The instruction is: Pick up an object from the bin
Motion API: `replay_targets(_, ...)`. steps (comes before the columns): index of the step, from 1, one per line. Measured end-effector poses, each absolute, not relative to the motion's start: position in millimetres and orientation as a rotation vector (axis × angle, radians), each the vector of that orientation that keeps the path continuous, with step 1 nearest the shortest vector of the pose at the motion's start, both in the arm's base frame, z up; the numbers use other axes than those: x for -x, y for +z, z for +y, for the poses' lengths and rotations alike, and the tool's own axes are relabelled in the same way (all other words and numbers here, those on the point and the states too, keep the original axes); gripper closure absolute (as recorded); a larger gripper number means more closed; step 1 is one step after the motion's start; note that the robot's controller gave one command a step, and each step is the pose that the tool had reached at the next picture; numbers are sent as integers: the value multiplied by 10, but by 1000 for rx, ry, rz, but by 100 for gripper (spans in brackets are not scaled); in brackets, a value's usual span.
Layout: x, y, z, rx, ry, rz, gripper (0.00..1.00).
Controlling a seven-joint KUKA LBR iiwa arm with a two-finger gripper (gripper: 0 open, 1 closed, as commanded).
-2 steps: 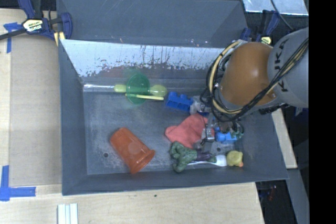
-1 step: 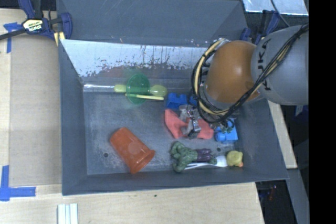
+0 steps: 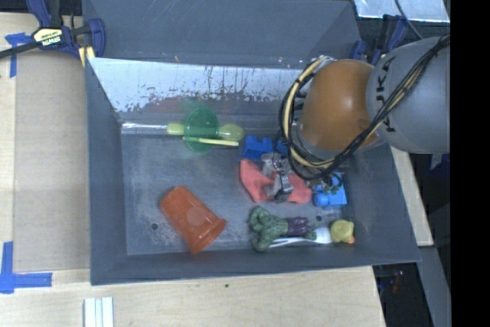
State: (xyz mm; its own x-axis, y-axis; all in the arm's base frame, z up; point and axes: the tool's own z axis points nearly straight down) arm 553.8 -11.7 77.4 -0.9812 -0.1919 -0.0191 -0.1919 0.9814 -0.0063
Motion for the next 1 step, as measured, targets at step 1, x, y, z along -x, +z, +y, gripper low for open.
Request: replay_targets(1,-5422,1616,-98,325,-6,3109,100)
